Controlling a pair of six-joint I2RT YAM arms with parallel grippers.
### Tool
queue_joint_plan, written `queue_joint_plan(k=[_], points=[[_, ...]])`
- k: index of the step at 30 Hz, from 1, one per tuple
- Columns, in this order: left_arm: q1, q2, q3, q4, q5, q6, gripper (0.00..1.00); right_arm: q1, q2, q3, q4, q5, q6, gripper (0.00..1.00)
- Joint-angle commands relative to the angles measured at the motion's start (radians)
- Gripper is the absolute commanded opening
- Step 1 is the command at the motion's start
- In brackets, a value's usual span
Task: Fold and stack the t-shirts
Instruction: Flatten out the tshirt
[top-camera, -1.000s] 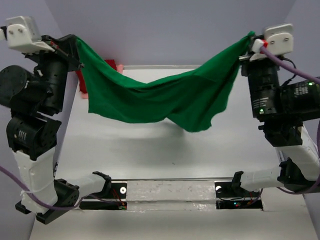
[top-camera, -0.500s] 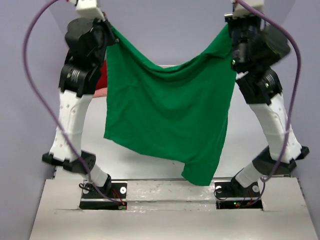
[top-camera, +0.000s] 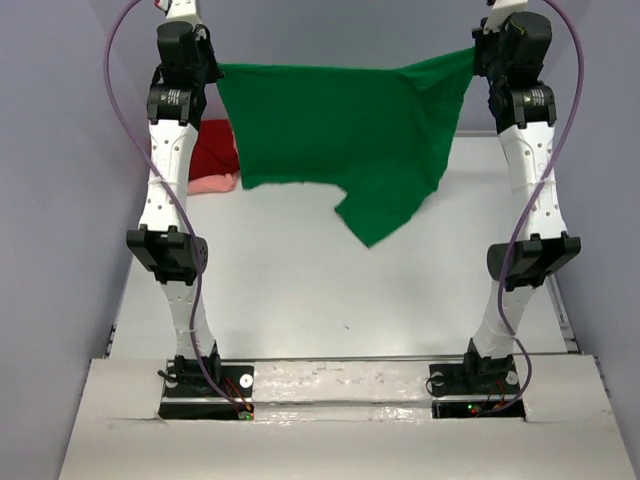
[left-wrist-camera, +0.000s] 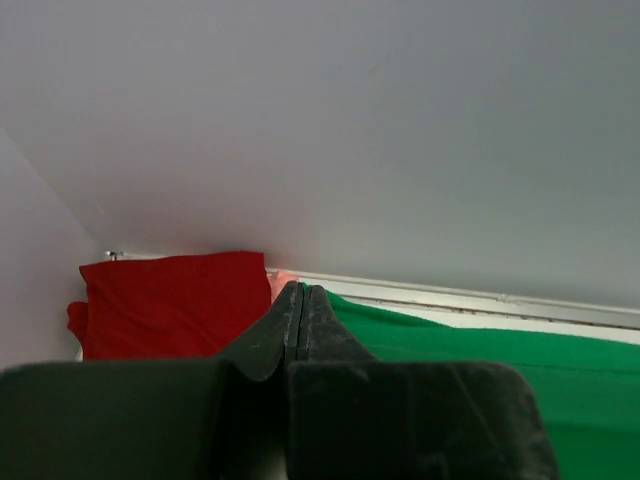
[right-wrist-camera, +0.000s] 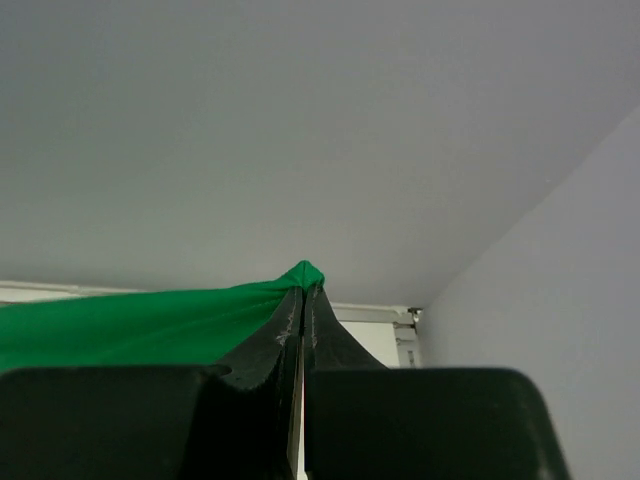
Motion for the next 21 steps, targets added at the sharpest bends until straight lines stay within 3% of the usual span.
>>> queue_joint_plan(k=[1, 5, 8, 13, 21], points=[[-0.003, -0.214, 0.005, 0.108, 0.010, 0.010, 0.00, 0.036, -0.247, -0.011, 0.095, -0.071, 0.047, 0.00], [-0.019, -0.360, -0.076, 0.105, 0.015, -0.009, 0.00, 0.096, -0.420, -0.148, 0.154, 0.005, -0.016, 0.00], [-0.075, -0.545, -0.203, 0.123, -0.011, -0.003, 0.00, 0.293, -0.530, -0.220, 0.172, 0.143, -0.117, 0.00], [-0.169, -0.685, -0.225, 0.048, -0.083, 0.013, 0.00, 0.459, -0.670, -0.295, 0.163, 0.295, -0.196, 0.00], [-0.206, -0.857, -0.284, 0.021, -0.111, -0.013, 0.00, 0.473, -0.913, -0.439, 0.171, 0.315, -0.173, 0.00]])
